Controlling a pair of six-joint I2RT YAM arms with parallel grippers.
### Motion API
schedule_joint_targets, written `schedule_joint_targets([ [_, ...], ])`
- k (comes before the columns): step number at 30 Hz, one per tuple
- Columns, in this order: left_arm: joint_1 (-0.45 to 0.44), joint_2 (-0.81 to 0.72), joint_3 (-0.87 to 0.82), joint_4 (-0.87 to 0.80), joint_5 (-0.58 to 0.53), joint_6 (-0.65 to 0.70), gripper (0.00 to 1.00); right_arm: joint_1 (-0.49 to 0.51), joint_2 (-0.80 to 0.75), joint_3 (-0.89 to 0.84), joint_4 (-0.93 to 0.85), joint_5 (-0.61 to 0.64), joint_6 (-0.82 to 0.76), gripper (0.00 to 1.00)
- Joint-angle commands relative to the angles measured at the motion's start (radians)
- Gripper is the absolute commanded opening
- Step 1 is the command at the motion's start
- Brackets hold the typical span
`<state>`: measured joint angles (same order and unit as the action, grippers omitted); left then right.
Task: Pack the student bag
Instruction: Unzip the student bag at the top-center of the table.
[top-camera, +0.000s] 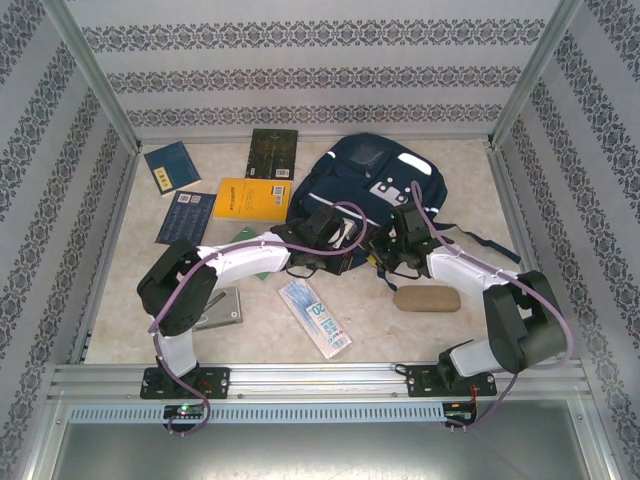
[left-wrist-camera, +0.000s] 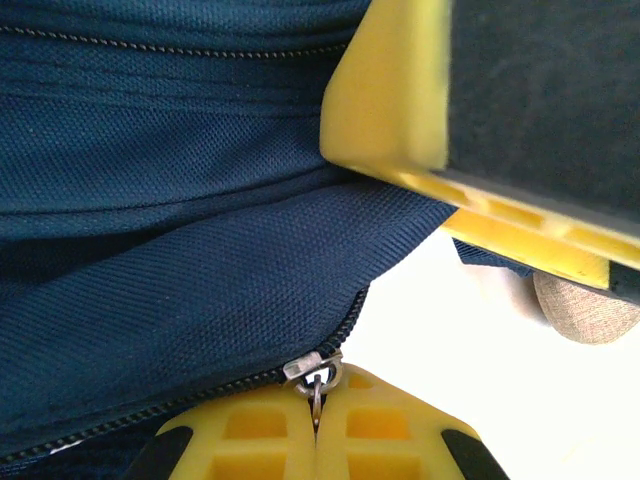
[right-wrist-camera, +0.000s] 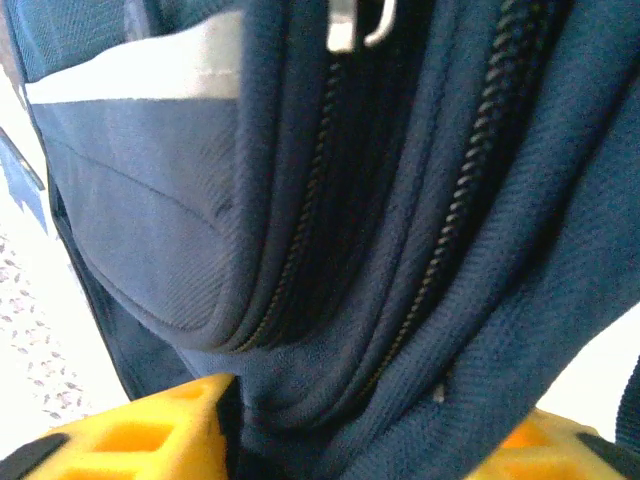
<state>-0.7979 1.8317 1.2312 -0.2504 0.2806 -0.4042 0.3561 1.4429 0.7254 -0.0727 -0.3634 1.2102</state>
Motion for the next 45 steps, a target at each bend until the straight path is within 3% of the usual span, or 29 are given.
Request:
schedule_joint_targets([
  [1, -0.015, -0.006, 0.041, -0.051, -0.015, 0.011, 0.00, 0.000, 0.011, 0.037, 0.027, 0.023, 0.023, 0.36],
  [3, -0.015, -0.008, 0.047, -0.071, -0.032, 0.017, 0.00, -0.009, 0.019, 0.043, -0.005, 0.033, 0.019, 0.17],
  [5, -0.015, -0.015, 0.046, -0.086, -0.052, 0.025, 0.00, -0.022, 0.020, 0.041, -0.031, 0.042, 0.011, 0.02],
  [6, -0.015, -0.017, 0.049, -0.100, -0.069, 0.031, 0.00, -0.031, 0.017, 0.037, -0.038, 0.048, 0.005, 0.00],
  [16, 0.057, 0.006, 0.105, -0.314, -0.296, 0.125, 0.00, -0.179, -0.081, 0.047, -0.184, 0.053, -0.127, 0.00],
  [26, 0.285, 0.128, 0.269, -0.349, -0.295, 0.203, 0.00, -0.324, -0.072, 0.139, -0.331, 0.017, -0.297, 0.00],
  [30, 0.333, 0.183, 0.347, -0.371, -0.288, 0.225, 0.00, -0.369, -0.054, 0.174, -0.354, 0.019, -0.343, 0.00],
  [38, 0.325, 0.053, 0.210, -0.311, -0.134, 0.234, 0.00, -0.390, 0.061, 0.271, -0.332, 0.062, -0.401, 0.00],
  [44, 0.231, -0.081, 0.070, -0.268, -0.054, 0.189, 0.00, -0.393, 0.203, 0.422, -0.354, 0.102, -0.484, 0.00],
  [45, 0.207, -0.093, 0.053, -0.255, -0.048, 0.168, 0.00, -0.394, 0.231, 0.456, -0.363, 0.111, -0.502, 0.05],
])
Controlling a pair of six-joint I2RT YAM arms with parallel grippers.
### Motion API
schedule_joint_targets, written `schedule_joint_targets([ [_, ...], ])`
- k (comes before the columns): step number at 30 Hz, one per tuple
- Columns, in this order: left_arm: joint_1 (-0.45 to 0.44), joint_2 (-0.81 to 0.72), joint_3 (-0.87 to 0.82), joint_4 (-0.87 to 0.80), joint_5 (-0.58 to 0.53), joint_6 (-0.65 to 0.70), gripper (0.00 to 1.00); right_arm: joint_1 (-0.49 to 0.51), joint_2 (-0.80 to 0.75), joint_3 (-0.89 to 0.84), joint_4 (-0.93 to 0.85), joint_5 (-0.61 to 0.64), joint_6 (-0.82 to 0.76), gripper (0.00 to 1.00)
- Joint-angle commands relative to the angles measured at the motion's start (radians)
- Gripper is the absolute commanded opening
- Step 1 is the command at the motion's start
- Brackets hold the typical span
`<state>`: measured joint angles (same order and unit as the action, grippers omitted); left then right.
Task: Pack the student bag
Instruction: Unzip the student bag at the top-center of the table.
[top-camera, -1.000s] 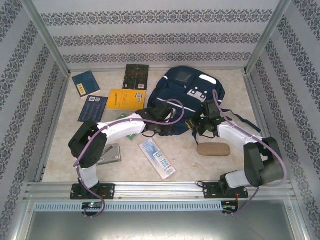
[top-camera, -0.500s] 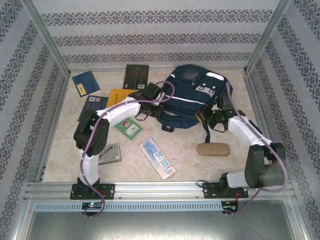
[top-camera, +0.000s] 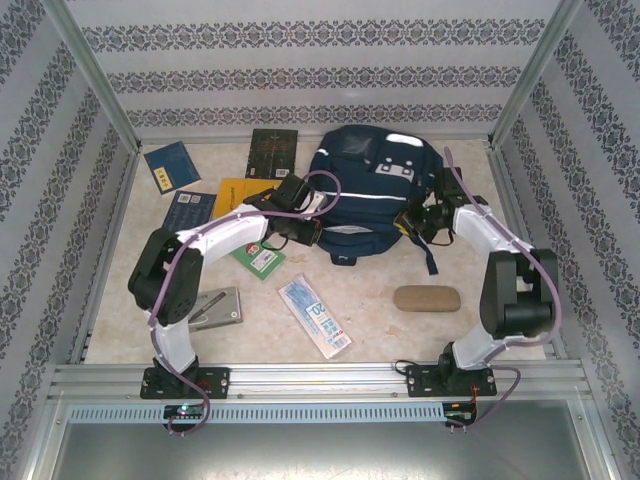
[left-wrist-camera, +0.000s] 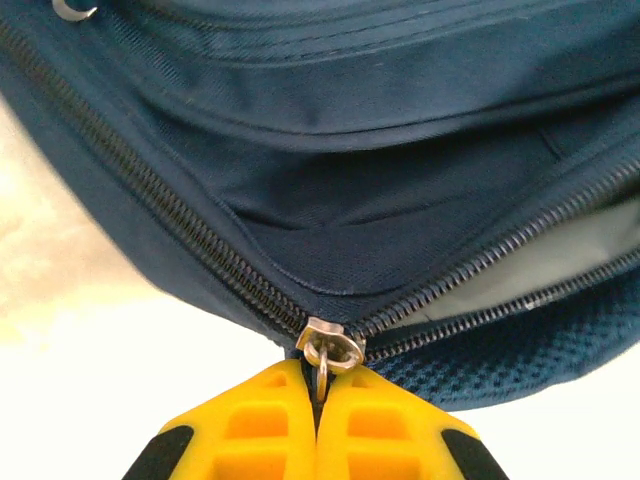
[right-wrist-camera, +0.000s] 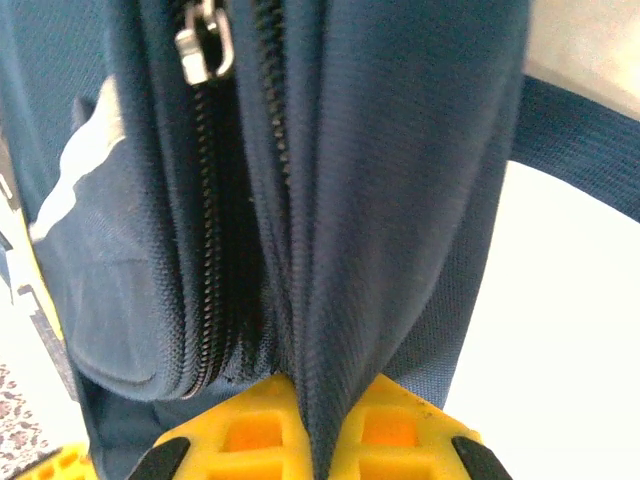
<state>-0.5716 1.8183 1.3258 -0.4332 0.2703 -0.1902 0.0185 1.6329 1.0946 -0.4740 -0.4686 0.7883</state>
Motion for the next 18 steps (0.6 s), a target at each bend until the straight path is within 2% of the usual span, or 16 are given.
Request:
schedule_joint_targets([
  [1, -0.044, -0.088, -0.053, -0.060, -0.033, -0.070, 0.00, -0.057, 0.066, 0.121, 0.024, 0.228, -0.096, 0.12],
  [5, -0.133, -0.078, -0.050, -0.015, -0.034, -0.148, 0.00, -0.059, 0.130, 0.242, -0.048, 0.257, -0.139, 0.36],
  [10, -0.207, 0.004, 0.023, 0.042, -0.008, -0.227, 0.00, -0.058, 0.088, 0.228, -0.094, 0.252, -0.136, 0.52],
  [13, -0.245, 0.054, 0.062, 0.092, 0.000, -0.283, 0.00, -0.055, 0.009, 0.143, -0.100, 0.234, -0.114, 0.53],
  [18, -0.300, 0.138, 0.145, 0.091, 0.011, -0.293, 0.00, -0.020, -0.157, -0.026, -0.112, 0.198, -0.059, 0.52],
])
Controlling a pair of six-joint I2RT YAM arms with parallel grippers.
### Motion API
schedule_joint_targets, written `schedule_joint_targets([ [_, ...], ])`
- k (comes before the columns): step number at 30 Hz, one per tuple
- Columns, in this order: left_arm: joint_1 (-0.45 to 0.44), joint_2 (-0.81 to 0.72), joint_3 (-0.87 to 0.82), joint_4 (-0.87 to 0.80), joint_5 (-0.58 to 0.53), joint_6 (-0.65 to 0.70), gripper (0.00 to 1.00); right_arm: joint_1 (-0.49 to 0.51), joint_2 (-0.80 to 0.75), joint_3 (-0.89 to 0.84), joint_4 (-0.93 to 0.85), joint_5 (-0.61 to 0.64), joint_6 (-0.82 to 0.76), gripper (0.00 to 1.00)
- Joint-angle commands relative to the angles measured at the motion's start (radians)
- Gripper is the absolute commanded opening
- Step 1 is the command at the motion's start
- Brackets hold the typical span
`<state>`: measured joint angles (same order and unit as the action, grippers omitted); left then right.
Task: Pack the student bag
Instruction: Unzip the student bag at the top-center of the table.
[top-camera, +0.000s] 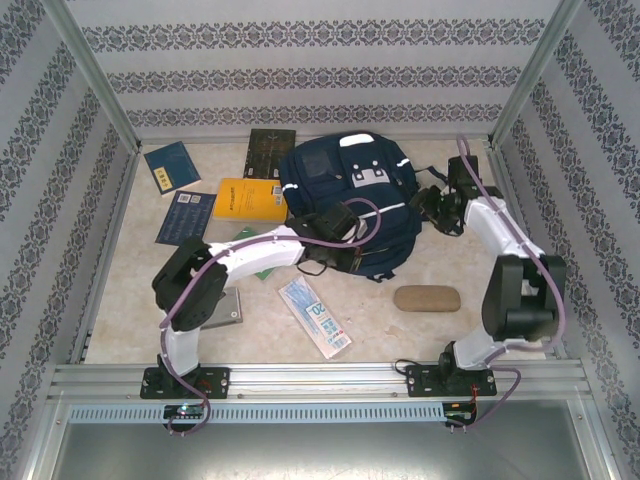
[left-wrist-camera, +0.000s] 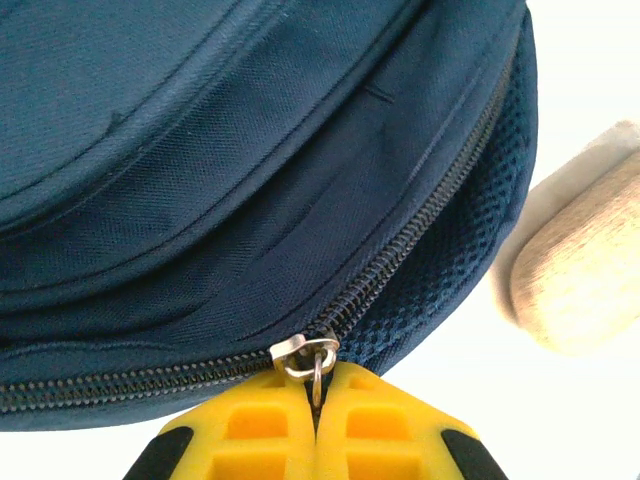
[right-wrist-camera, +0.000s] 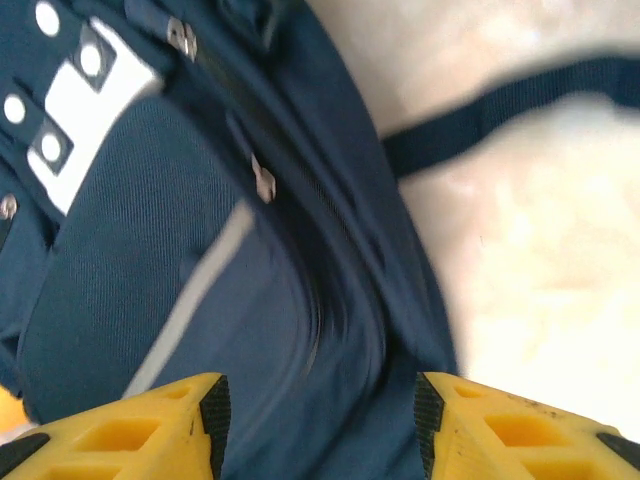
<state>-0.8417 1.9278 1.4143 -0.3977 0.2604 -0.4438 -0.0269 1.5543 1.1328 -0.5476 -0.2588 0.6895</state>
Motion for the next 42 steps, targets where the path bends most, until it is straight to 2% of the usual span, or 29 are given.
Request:
schedule_joint_targets([
  [1, -0.038, 0.039, 0.063, 0.057, 0.029, -0.037, 0.00, 0.040, -0.114, -0.099, -0.037, -0.016, 0.058, 0.52],
  [7, -0.058, 0.069, 0.093, 0.029, 0.038, -0.014, 0.00, 0.180, -0.225, -0.281, 0.053, -0.048, 0.223, 0.52],
  [12, -0.070, 0.073, 0.102, 0.000, 0.032, 0.000, 0.00, 0.274, -0.176, -0.329, 0.187, -0.039, 0.334, 0.53],
  [17, -0.074, 0.069, 0.103, -0.023, 0.020, 0.009, 0.00, 0.312, -0.085, -0.291, 0.215, -0.046, 0.356, 0.53],
  [20, -0.076, 0.069, 0.106, -0.037, 0.011, 0.017, 0.00, 0.316, -0.065, -0.290, 0.231, -0.029, 0.363, 0.39],
  [24, -0.074, 0.070, 0.129, -0.106, -0.057, 0.036, 0.00, 0.305, -0.060, -0.283, 0.219, -0.011, 0.344, 0.00],
  [32, -0.006, 0.068, 0.117, -0.256, -0.211, 0.115, 0.00, 0.220, -0.144, -0.277, 0.152, 0.017, 0.267, 0.00],
  [38, 0.123, 0.068, 0.118, -0.314, -0.245, 0.183, 0.00, 0.166, -0.169, -0.255, 0.114, -0.013, 0.220, 0.00],
  [42, 0.222, 0.129, 0.178, -0.329, -0.249, 0.228, 0.00, 0.164, -0.185, -0.239, 0.090, -0.018, 0.201, 0.00],
])
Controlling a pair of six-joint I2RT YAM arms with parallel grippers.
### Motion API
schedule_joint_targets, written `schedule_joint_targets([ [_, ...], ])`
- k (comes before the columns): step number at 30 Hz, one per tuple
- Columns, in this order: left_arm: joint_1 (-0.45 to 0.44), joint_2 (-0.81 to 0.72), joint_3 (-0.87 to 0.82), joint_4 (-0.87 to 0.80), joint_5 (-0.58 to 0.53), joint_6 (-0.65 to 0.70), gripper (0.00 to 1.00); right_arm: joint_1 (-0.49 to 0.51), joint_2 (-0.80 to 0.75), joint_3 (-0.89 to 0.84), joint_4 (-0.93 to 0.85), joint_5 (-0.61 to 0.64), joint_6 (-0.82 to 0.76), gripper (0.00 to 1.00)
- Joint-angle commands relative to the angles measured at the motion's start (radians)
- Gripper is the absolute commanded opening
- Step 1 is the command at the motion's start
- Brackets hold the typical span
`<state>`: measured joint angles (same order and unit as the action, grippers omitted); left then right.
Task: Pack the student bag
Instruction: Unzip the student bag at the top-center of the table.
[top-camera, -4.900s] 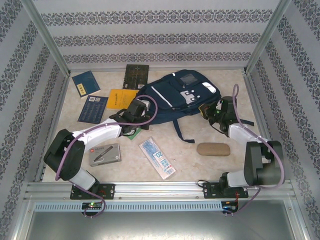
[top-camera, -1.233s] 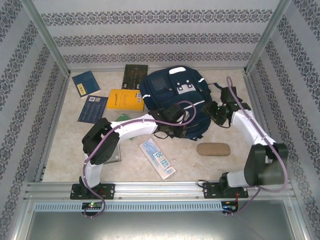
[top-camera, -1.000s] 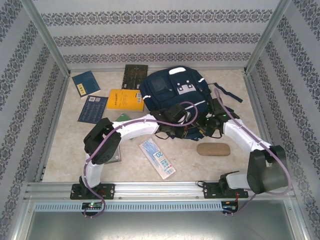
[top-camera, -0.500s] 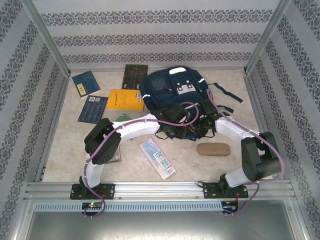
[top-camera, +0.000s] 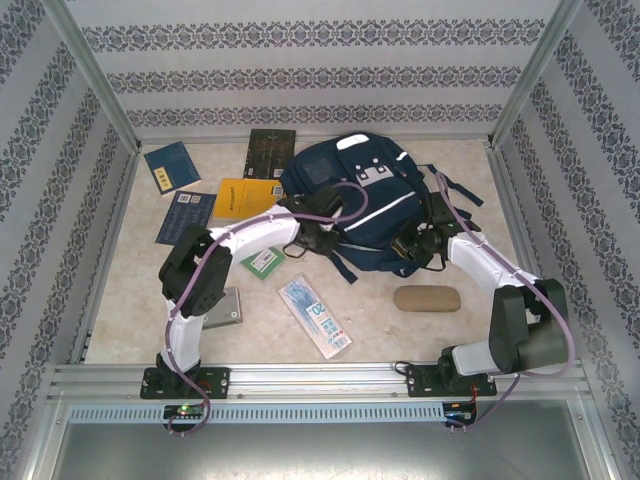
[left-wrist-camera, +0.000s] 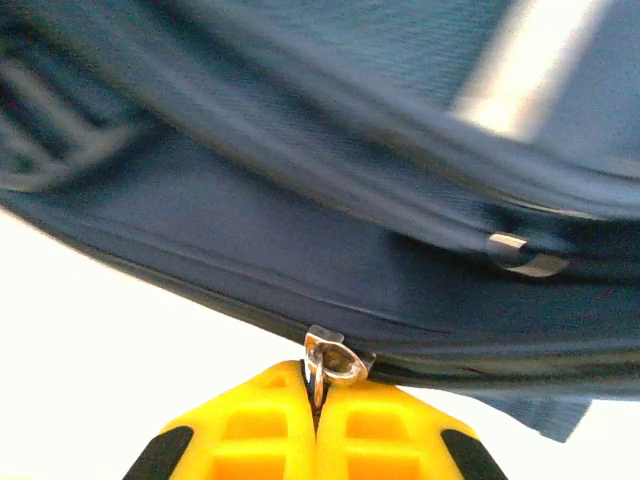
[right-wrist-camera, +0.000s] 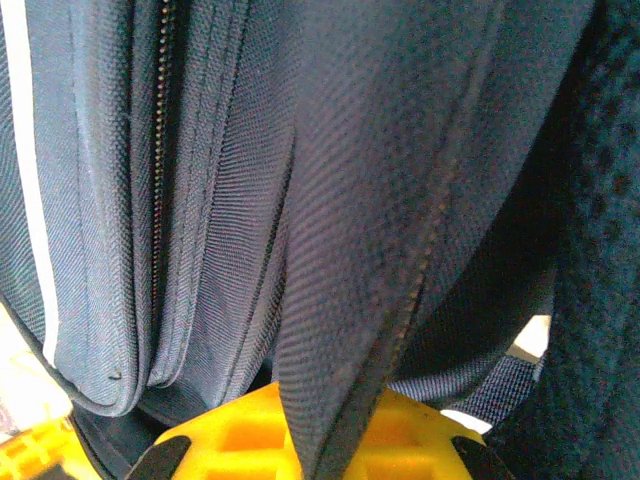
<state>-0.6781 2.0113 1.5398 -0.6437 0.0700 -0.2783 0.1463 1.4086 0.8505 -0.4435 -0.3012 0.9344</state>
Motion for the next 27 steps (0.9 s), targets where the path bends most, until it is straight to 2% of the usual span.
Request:
schedule_joint_targets([
  [1, 0.083, 0.070, 0.083, -0.089, -0.061, 0.069, 0.00, -0.011, -0.047, 0.046, -0.020, 0.025, -0.049, 0.00],
  [7, 0.195, 0.242, 0.293, -0.127, -0.097, 0.047, 0.00, -0.032, -0.096, 0.053, -0.057, 0.011, -0.074, 0.00],
  [12, 0.249, 0.374, 0.500, -0.192, -0.117, 0.001, 0.00, -0.044, -0.115, 0.053, -0.064, -0.003, -0.087, 0.00],
  [19, 0.252, 0.372, 0.549, -0.182, -0.025, 0.016, 0.00, -0.029, -0.066, 0.051, -0.002, -0.040, -0.057, 0.00],
  [21, 0.252, 0.352, 0.547, -0.186, -0.003, 0.016, 0.14, -0.005, -0.044, 0.063, 0.009, -0.039, -0.051, 0.00],
  [23, 0.252, 0.321, 0.532, -0.184, 0.025, 0.013, 0.35, 0.030, -0.011, 0.080, 0.027, -0.040, -0.041, 0.00],
  [25, 0.250, 0.281, 0.506, -0.174, 0.047, 0.005, 0.44, 0.070, 0.022, 0.096, 0.046, -0.038, -0.028, 0.01],
  [27, 0.251, 0.234, 0.464, -0.148, 0.063, -0.010, 0.54, 0.112, 0.058, 0.119, 0.063, -0.038, -0.013, 0.06],
])
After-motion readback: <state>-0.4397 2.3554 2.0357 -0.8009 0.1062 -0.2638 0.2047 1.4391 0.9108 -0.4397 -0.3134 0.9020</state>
